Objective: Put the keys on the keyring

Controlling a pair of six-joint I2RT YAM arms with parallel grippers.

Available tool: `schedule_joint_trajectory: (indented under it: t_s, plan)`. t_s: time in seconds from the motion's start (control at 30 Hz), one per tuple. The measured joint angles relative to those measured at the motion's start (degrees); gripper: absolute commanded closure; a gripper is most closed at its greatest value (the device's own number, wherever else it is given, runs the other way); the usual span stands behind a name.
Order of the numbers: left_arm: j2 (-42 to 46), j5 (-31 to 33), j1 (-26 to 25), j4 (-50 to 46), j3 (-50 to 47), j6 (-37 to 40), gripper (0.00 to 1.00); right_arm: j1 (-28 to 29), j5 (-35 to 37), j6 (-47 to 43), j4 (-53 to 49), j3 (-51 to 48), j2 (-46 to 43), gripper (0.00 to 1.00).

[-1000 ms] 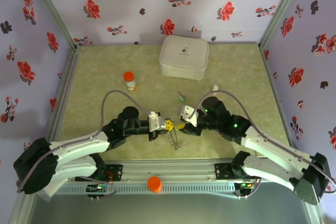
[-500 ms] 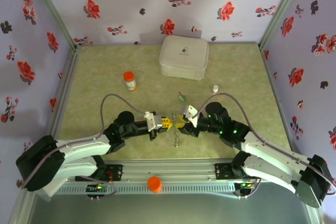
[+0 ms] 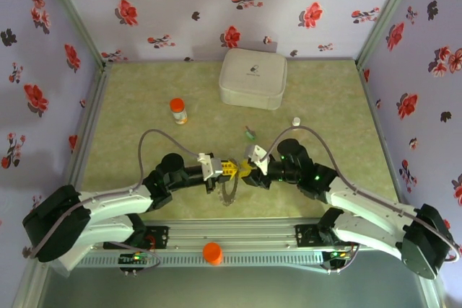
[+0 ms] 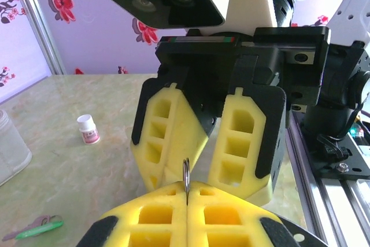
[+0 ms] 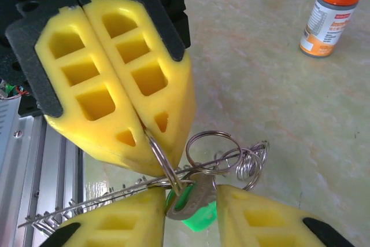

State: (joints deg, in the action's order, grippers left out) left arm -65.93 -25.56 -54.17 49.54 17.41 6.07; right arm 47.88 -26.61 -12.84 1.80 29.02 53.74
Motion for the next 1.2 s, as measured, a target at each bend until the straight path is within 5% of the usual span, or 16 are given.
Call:
schedule_joint_trajectory:
  t_s: [0.27,0.47,0.8,0.93,1.2]
  plan:
    - [-0.02,0.09,0.0,2.73,-0.02,-0.42,1.0,0.07,3.76,1.14,-1.64,-0.66,-7.52,0.5]
    - [-0.63,0.07,0.0,4.42,-0.02,-1.75,1.0,2.54,3.91,2.01,-1.31,-1.6,-4.74,0.49]
    - [-0.59,0.13,0.0,5.18,-1.2,-2.99,1.0,3.08,5.84,3.65,3.34,-2.86,-0.37,0.75]
    - [-0.42,0.5,0.0,4.66,-1.42,-2.97,1.0,3.08,6.91,4.09,3.52,-2.86,-1.31,0.98]
    - [0.59,1.55,0.0,0.9,-1.42,-2.97,1.0,3.08,8.96,2.93,-0.33,-1.36,-5.07,1.0]
